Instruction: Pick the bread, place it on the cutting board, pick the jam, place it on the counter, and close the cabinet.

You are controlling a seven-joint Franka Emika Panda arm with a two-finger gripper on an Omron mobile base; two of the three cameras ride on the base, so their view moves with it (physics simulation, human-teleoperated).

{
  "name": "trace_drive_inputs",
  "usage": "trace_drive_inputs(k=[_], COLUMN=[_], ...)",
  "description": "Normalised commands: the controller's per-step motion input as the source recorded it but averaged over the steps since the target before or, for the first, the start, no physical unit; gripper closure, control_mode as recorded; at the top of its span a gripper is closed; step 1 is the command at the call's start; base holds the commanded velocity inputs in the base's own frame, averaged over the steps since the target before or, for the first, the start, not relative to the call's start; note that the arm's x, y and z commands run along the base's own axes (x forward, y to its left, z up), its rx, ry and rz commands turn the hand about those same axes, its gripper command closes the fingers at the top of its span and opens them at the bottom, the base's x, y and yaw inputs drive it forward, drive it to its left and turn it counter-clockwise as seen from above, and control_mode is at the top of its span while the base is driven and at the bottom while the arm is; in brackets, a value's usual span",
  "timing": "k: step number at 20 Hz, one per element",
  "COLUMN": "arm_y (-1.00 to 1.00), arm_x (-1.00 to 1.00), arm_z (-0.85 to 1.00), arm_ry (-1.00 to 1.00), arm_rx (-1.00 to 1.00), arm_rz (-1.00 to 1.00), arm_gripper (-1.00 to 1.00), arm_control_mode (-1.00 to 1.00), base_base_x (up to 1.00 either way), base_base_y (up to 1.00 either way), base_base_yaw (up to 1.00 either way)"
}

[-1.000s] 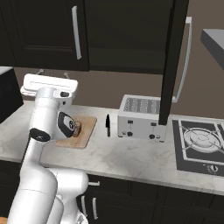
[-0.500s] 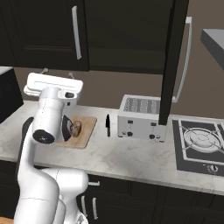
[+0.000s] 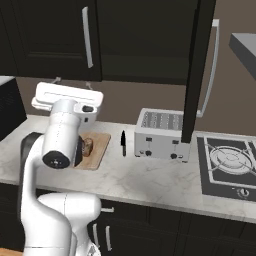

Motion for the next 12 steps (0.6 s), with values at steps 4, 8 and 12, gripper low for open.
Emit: trace_drive_inputs(k=[4,8,12], arm_y=[-0.29,-0.31,-0.3], arm_x=[-0.33,-0.35,-0.34], arm_z=[0.15,0.13,0.12], arm_ry=[0.04,0.03,0.03], arm_rx=[0.0,0.0,0.0], arm_rz=[0.0,0.0,0.0], arm_gripper=[-1.0,-1.0,-1.0], arm_control_mode=[-1.0,-1.0,-1.0], base_base_x=[0.0,0.0,0.0], base_base_y=[0.0,0.0,0.0], base_base_yaw=[0.0,0.0,0.0])
